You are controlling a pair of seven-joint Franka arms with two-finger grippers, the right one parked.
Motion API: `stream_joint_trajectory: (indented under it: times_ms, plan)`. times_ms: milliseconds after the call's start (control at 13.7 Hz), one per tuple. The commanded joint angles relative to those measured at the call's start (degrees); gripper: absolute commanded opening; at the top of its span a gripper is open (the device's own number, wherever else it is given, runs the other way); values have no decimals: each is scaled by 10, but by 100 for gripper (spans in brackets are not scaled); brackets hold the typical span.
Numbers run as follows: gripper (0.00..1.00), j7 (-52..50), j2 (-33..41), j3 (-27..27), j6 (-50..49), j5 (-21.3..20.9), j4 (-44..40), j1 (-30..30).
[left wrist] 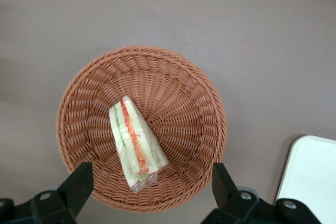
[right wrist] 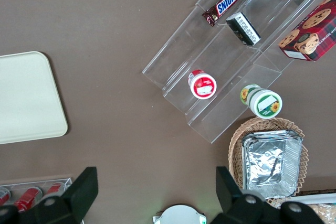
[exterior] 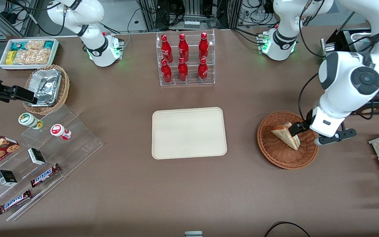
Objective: Place sandwich from basket to tray
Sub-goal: 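Lower the open left gripper around the wrapped sandwich in the basket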
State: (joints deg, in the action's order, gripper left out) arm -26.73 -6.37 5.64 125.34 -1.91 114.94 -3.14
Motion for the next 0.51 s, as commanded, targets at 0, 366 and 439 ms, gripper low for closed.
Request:
stream_joint_trajectory:
  times_ms: [0, 366, 439]
  plan:
    - [100, -77, 56, -2, 97, -3, 121, 2]
    - [100, -161, 30, -2, 184, -3, 172, 3]
    - [100, -162, 17, -2, 185, -3, 172, 3]
